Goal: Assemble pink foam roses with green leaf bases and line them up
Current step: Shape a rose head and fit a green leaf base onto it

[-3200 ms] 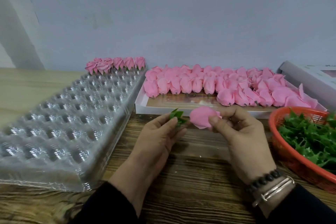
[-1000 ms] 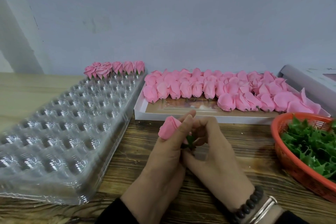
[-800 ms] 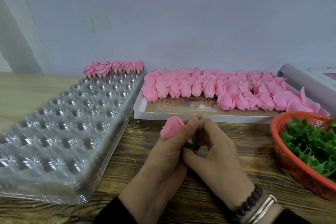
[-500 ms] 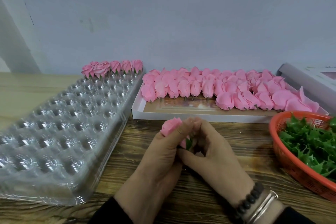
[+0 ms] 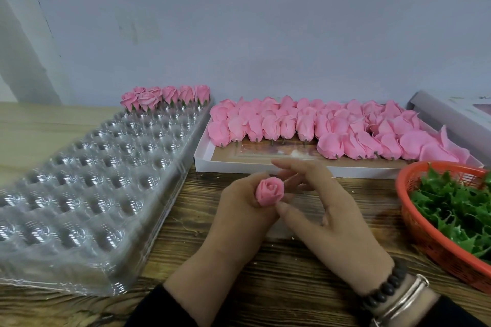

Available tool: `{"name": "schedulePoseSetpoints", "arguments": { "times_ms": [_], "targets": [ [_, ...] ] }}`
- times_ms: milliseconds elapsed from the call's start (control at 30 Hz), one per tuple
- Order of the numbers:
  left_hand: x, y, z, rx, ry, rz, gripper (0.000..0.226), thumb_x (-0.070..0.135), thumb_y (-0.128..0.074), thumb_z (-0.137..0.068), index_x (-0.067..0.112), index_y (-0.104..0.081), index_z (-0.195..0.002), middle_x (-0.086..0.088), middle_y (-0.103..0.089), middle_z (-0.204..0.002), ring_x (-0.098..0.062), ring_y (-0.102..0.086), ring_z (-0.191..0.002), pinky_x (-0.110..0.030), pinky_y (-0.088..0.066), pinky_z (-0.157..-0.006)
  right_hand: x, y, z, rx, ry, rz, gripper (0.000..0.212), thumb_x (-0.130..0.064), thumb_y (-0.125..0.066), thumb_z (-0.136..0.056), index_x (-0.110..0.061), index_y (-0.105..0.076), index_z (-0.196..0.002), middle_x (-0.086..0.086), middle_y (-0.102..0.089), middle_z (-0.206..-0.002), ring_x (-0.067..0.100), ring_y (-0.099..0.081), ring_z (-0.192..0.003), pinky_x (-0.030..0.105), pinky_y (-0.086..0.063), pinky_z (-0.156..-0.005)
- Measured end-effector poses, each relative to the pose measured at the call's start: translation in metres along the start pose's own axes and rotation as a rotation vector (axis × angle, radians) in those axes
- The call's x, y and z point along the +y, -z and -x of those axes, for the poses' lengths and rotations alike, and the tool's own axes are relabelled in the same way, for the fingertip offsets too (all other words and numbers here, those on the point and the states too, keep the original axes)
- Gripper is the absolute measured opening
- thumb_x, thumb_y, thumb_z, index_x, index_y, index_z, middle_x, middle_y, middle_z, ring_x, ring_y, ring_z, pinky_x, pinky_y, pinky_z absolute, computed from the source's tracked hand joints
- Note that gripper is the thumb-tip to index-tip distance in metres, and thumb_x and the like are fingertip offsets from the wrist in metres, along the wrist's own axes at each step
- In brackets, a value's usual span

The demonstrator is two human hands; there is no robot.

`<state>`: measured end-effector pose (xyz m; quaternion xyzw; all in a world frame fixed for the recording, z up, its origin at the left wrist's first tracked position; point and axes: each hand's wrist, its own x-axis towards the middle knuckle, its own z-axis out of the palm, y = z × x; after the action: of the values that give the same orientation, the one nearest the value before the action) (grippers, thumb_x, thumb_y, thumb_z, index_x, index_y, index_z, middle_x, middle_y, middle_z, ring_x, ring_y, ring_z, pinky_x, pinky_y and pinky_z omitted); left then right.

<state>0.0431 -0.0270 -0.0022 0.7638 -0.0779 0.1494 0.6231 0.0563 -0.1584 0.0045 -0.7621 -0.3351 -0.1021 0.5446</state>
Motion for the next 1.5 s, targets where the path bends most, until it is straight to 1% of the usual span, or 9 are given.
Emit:
{"name": "schedulePoseSetpoints", "arguments": {
  "times_ms": [100, 300, 500, 600, 733, 833, 1067, 1233, 1500],
  "targets": [
    [-0.002, -0.001, 0.001, 0.0, -0.005, -0.076, 0.037, -0.008, -0.068, -0.075, 0.028, -0.067, -0.085, 0.001, -0.071, -0.081, -0.012, -0.066, -0.076, -0.029, -0.052, -0.07, 0.001, 0.003, -0.002, -0.049, 0.061, 0.098, 0.041, -0.019, -0.066, -0.074, -0.035, -0.059, -0.112, -0.011, -0.058, -0.106, 0.0, -0.053, -0.102, 0.007, -0.037, -0.088],
    [0.001, 0.0, 0.002, -0.047, 0.013, -0.265, 0.065, 0.002, -0.075, -0.069, 0.018, -0.052, -0.128, 0.005, -0.068, -0.107, -0.008, -0.063, -0.098, -0.027, -0.049, -0.089, 0.001, 0.003, -0.002, -0.072, 0.036, 0.105, 0.017, -0.024, -0.066, -0.076, -0.032, -0.066, -0.091, -0.018, -0.057, -0.093, 0.001, -0.055, -0.091, 0.009, -0.039, -0.08],
    [-0.001, 0.001, 0.002, -0.094, 0.059, -0.283, 0.091, 0.013, -0.079, -0.065, 0.036, -0.03, -0.138, 0.005, -0.055, -0.094, -0.007, -0.056, -0.083, -0.017, -0.047, -0.077, 0.004, 0.004, -0.003, 0.017, 0.003, 0.038, 0.021, -0.002, -0.071, -0.075, -0.022, -0.065, -0.078, -0.008, -0.058, -0.078, -0.002, -0.058, -0.078, 0.006, -0.041, -0.07],
    [-0.001, 0.002, 0.002, -0.083, 0.121, -0.334, 0.065, 0.021, -0.081, -0.062, 0.037, -0.044, -0.113, 0.007, -0.053, -0.1, -0.001, -0.054, -0.086, -0.003, -0.039, -0.064, 0.006, 0.007, -0.004, 0.075, -0.068, -0.087, 0.026, 0.001, -0.071, -0.074, -0.023, -0.064, -0.076, -0.002, -0.062, -0.076, 0.009, -0.061, -0.075, 0.02, -0.049, -0.071],
    [0.0, -0.002, 0.005, -0.081, 0.094, -0.319, 0.023, 0.021, -0.071, -0.065, 0.024, -0.052, -0.077, 0.002, -0.06, -0.077, -0.008, -0.053, -0.069, -0.013, -0.04, -0.055, 0.003, 0.006, -0.003, 0.005, -0.053, -0.067, 0.019, -0.004, -0.072, -0.076, -0.023, -0.066, -0.076, -0.003, -0.063, -0.078, 0.011, -0.061, -0.078, 0.019, -0.047, -0.072],
    [0.0, -0.004, 0.003, -0.102, 0.079, -0.292, 0.013, 0.006, -0.069, -0.069, 0.008, -0.061, -0.08, -0.008, -0.066, -0.078, -0.023, -0.06, -0.076, -0.033, -0.05, -0.067, 0.0, 0.002, -0.003, -0.067, 0.012, 0.098, 0.003, -0.018, -0.067, -0.075, -0.02, -0.067, -0.077, -0.008, -0.06, -0.079, 0.009, -0.057, -0.082, 0.017, -0.044, -0.074],
    [-0.001, -0.004, 0.003, -0.17, 0.126, -0.211, 0.024, 0.0, -0.067, -0.078, 0.022, -0.062, -0.071, 0.002, -0.066, -0.07, -0.008, -0.061, -0.067, -0.017, -0.045, -0.059, -0.002, 0.002, -0.002, -0.08, 0.056, 0.142, 0.008, -0.022, -0.064, -0.079, -0.022, -0.067, -0.086, -0.013, -0.06, -0.085, 0.005, -0.058, -0.085, 0.013, -0.044, -0.075],
    [0.001, -0.01, 0.004, -0.192, 0.085, -0.107, 0.025, 0.009, -0.071, -0.076, 0.025, -0.059, -0.061, 0.009, -0.059, -0.054, -0.001, -0.052, -0.051, -0.015, -0.041, -0.053, -0.003, 0.003, -0.002, 0.185, -0.041, -0.139, 0.021, -0.025, -0.047, -0.086, -0.031, -0.064, -0.098, -0.008, -0.068, -0.091, 0.001, -0.062, -0.09, 0.014, -0.047, -0.078],
    [0.004, -0.03, 0.01, -0.211, -0.019, 0.041, 0.013, 0.011, -0.056, -0.083, 0.019, -0.057, -0.092, 0.008, -0.061, -0.092, 0.007, -0.059, -0.089, -0.018, -0.048, -0.082, -0.005, -0.013, -0.002, 0.114, 0.008, 0.068, 0.029, -0.038, -0.045, -0.087, -0.025, -0.071, -0.09, -0.016, -0.068, -0.088, -0.001, -0.061, -0.089, 0.017, -0.045, -0.081]
  ]
}}
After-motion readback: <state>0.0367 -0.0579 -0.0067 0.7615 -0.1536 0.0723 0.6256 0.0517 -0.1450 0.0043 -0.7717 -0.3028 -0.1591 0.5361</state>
